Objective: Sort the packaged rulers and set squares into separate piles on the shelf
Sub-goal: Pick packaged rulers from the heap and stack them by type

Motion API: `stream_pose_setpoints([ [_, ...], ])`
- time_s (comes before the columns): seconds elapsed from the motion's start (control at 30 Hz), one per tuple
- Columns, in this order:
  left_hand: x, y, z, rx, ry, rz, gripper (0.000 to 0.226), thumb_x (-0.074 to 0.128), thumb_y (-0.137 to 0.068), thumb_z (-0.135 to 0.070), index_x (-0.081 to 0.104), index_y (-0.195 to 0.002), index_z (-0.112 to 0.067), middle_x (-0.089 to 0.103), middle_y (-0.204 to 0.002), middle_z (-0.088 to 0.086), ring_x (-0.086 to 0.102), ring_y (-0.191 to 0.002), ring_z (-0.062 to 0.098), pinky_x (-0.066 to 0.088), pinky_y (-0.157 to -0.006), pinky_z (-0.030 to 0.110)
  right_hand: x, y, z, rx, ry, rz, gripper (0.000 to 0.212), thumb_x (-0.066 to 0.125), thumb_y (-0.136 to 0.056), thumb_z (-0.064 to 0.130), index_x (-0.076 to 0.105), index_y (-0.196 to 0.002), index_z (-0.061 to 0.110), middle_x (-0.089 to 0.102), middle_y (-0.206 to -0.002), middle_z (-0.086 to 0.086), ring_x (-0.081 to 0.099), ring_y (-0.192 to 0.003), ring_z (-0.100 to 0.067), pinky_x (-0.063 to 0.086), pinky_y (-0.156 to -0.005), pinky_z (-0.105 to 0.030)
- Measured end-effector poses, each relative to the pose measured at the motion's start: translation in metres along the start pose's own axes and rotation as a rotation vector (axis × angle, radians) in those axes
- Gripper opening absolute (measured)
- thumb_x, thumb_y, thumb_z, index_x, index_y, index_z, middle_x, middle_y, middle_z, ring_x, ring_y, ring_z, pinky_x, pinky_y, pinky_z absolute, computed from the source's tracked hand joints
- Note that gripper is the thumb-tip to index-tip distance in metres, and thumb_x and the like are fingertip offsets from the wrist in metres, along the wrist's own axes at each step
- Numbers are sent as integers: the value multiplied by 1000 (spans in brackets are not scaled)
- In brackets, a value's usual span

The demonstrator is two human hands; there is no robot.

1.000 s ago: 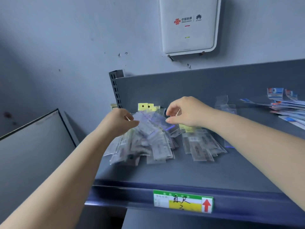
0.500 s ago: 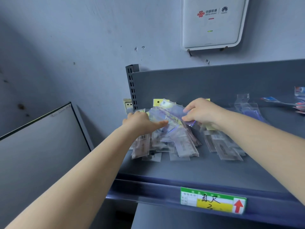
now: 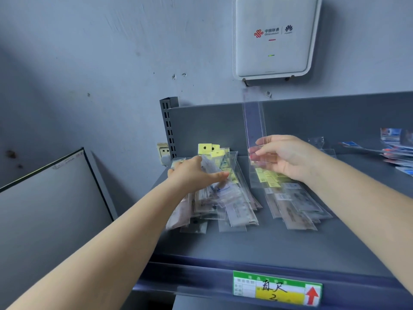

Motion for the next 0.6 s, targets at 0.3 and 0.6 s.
stream_pose_setpoints([
  [0.3, -10, -2, 6, -90, 291, 21, 90, 77, -71, -43, 36, -142, -7, 43, -143, 8, 45, -127, 28, 39, -98, 33, -6, 6, 5, -27, -87, 40, 19, 51, -88, -7, 58, -86, 11, 67, -81, -9, 68, -61, -14, 56, -57, -22],
  [0.6, -29, 8, 19, -97, 823, -92, 8, 65, -85, -5, 61, -84, -11, 58, -73, 7, 53, -61, 13, 41, -56, 23, -14, 7, 21, -110, -168, 39, 25, 53, -87, -7, 63, -91, 15, 62, -85, -3, 69, -64, -12, 55, -53, -21],
])
Point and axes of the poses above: each hand's wrist, its own y-axis away from the middle knuckle, its own x-axis out of the palm, z = x × y, the point moved 7 cm from there along -y, towards the middle knuckle
